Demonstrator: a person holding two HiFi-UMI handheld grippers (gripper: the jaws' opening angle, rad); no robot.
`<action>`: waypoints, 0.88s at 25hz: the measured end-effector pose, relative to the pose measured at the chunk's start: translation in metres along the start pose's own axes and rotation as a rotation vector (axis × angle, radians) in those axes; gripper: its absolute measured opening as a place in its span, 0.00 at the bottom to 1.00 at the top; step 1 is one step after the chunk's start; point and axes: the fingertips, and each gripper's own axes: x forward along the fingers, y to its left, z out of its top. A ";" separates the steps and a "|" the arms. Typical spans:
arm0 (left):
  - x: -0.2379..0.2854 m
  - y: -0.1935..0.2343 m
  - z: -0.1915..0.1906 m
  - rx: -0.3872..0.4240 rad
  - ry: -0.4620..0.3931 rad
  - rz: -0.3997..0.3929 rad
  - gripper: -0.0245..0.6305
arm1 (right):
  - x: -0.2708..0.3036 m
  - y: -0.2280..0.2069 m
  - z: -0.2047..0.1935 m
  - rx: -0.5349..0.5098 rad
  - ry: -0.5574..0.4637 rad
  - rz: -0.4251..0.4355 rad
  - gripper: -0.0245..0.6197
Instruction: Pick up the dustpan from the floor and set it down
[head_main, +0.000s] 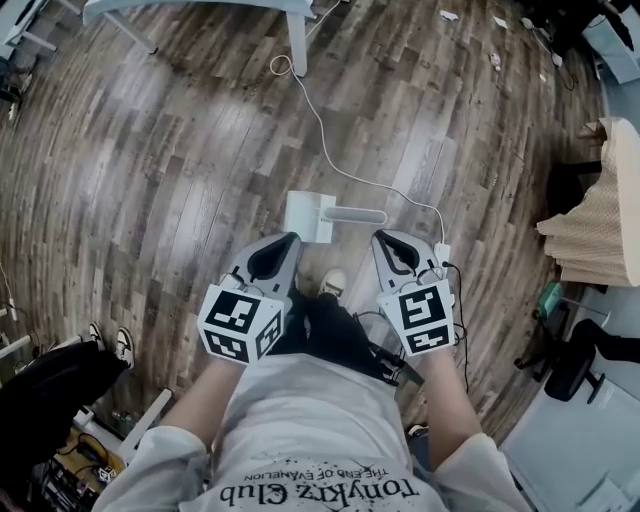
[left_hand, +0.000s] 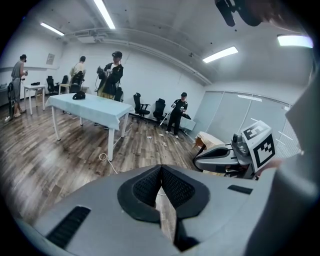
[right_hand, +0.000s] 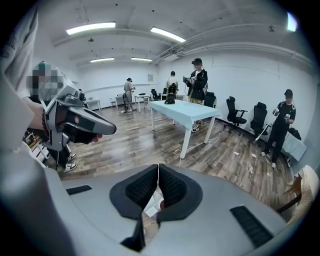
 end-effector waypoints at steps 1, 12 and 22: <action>0.002 0.001 -0.001 -0.005 0.002 0.001 0.07 | 0.003 0.000 -0.001 -0.008 0.002 0.004 0.08; 0.018 0.013 -0.009 -0.031 0.025 0.004 0.07 | 0.035 -0.008 -0.011 -0.113 0.044 0.022 0.08; 0.030 0.024 -0.014 -0.056 0.037 0.011 0.07 | 0.064 -0.002 -0.028 -0.354 0.154 0.079 0.32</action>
